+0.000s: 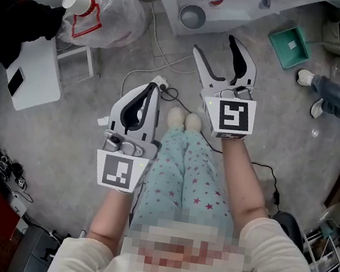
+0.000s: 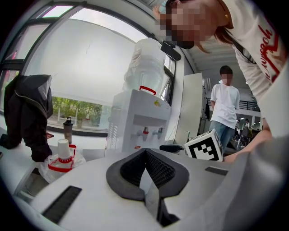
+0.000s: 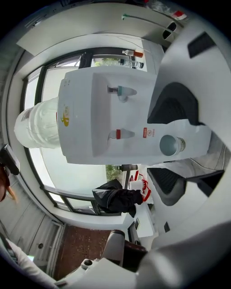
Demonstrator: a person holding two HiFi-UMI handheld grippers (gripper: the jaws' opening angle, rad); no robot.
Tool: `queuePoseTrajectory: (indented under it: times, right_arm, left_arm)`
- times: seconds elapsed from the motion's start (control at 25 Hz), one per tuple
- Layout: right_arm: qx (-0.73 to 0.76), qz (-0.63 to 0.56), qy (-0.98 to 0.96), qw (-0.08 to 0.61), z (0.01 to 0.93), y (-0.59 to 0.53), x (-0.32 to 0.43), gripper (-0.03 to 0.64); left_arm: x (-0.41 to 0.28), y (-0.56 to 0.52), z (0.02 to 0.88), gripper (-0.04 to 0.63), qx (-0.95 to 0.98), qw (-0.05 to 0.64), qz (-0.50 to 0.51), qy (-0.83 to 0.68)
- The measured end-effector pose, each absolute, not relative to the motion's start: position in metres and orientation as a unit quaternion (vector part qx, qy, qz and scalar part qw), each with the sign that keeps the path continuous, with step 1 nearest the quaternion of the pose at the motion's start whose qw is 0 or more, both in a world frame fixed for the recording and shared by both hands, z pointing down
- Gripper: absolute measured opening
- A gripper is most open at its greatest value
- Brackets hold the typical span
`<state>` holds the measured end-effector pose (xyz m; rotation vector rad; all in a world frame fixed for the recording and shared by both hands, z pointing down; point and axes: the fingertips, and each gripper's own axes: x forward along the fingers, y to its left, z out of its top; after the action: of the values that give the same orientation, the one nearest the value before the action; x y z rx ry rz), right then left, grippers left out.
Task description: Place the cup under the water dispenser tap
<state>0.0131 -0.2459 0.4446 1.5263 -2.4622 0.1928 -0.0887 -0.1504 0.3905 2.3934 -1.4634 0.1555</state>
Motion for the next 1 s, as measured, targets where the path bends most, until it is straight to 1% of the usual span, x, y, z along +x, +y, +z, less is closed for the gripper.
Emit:
queuePoseTrajectory:
  times: [0.04, 0.08, 0.12, 0.16, 0.4, 0.56, 0.68, 1.0]
  right_arm:
    - [0.526, 0.066, -0.839, 0.124, 0.440, -0.243, 0.016, 0.309]
    - [0.531, 0.064, -0.835, 0.129, 0.434, -0.240, 0.019, 0.219]
    - [0.536, 0.062, -0.832, 0.131, 0.428, -0.236, 0.022, 0.076]
    - [0.539, 0.060, -0.830, 0.130, 0.420, -0.233, 0.023, 0.041]
    - [0.539, 0.045, -0.833, 0.115, 0.361, -0.210, 0.023, 0.029]
    - [0.542, 0.042, -0.833, 0.100, 0.315, -0.184, 0.030, 0.028]
    - [0.546, 0.043, -0.831, 0.098, 0.287, -0.165, 0.035, 0.026]
    - [0.534, 0.056, -0.838, 0.102, 0.255, -0.129, 0.036, 0.026]
  left_arm:
    - [-0.087, -0.151, 0.388, 0.020, 0.843, 0.163, 0.055, -0.510]
    - [-0.085, -0.151, 0.384, 0.020, 0.845, 0.162, 0.055, -0.507]
    - [-0.084, -0.151, 0.381, 0.020, 0.847, 0.161, 0.055, -0.504]
    - [-0.083, -0.151, 0.377, 0.020, 0.848, 0.161, 0.054, -0.503]
    - [-0.076, -0.153, 0.335, 0.020, 0.862, 0.139, 0.044, -0.485]
    - [-0.074, -0.144, 0.309, 0.020, 0.866, 0.146, 0.040, -0.477]
    - [-0.078, -0.137, 0.289, 0.020, 0.869, 0.136, 0.046, -0.473]
    - [-0.067, -0.109, 0.243, 0.020, 0.876, 0.127, 0.032, -0.465]
